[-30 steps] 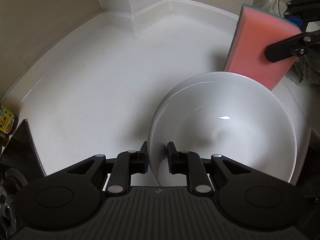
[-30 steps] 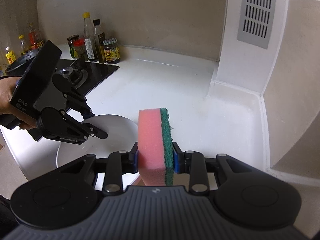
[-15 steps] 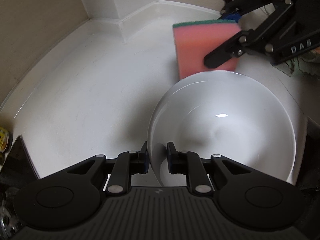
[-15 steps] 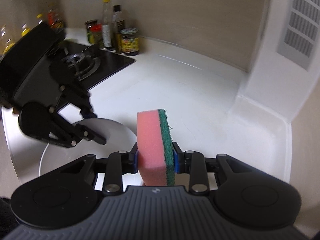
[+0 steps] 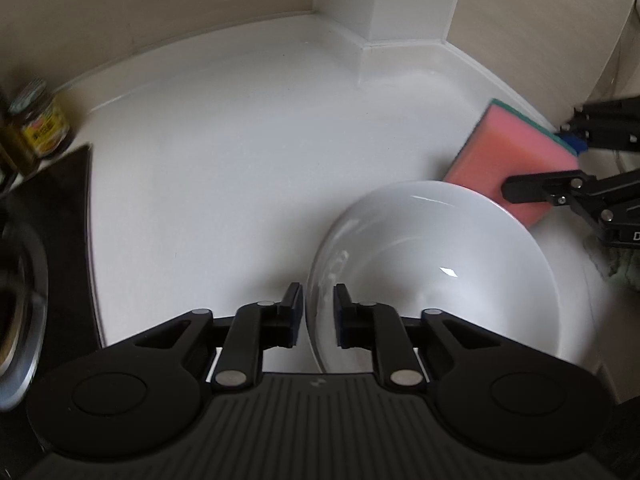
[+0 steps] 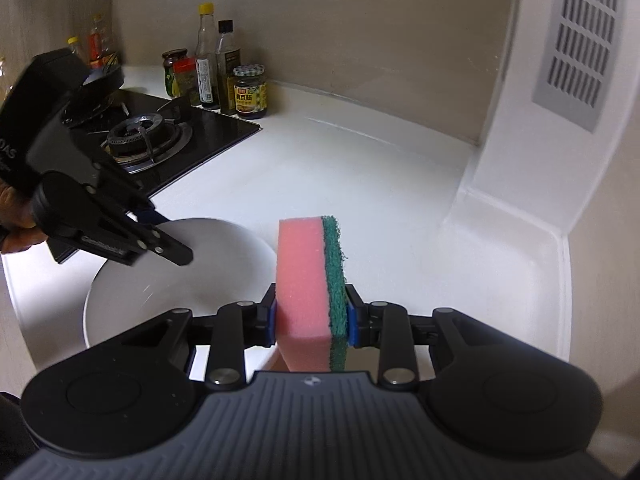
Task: Clean bowl
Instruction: 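Move the sponge over the rim into the bowl with the right gripper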
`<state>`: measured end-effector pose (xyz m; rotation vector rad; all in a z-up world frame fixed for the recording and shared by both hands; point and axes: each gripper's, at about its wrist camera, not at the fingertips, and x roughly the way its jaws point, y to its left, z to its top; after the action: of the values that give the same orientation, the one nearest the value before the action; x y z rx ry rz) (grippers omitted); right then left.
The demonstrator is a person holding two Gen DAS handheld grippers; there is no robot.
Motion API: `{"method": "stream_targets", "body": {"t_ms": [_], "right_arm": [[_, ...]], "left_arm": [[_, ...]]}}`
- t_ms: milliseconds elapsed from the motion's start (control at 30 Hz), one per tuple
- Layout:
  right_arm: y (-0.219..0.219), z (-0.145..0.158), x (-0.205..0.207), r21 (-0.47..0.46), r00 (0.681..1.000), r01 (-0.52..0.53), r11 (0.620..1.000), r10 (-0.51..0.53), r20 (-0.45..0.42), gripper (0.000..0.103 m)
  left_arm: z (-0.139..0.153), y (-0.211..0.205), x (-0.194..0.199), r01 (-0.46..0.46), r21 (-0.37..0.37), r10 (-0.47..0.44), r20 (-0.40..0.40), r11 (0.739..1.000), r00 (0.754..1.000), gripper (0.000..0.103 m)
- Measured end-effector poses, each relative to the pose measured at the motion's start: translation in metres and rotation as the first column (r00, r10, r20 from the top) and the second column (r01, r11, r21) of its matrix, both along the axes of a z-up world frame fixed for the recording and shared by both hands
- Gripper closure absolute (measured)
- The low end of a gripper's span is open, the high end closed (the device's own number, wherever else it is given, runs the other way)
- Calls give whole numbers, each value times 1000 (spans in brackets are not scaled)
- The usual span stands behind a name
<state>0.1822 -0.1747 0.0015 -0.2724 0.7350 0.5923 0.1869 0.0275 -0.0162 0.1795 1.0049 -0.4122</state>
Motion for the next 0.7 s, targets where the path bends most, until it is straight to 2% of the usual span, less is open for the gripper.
{"method": "stream_targets", "body": {"t_ms": [100,167,333,533,700], "right_arm": [[-2,-3,-5,-27,999,-31,999,30,-29,76],[-3,-4,-2,-44,998,-50,998,48,-35,76],[6,-5,19,-77,995,-99,992,99,-4,76],[20,-5,38,-97,992,-118,988,121,27,76],[8,32,22,9,989,-78,997,76,123,76]], "left_arm": [[-2,-8,7,92,42,-92,8,995,996,96],[-3,-13,14,171,73,-172,14,983,985,95],[-3,-27,38,304,67,-305,-1,950,952,94],[-9,-40,56,311,37,-312,4,950,950,91],[-11,-24,60,234,-36,-234,1,972,972,90]]}}
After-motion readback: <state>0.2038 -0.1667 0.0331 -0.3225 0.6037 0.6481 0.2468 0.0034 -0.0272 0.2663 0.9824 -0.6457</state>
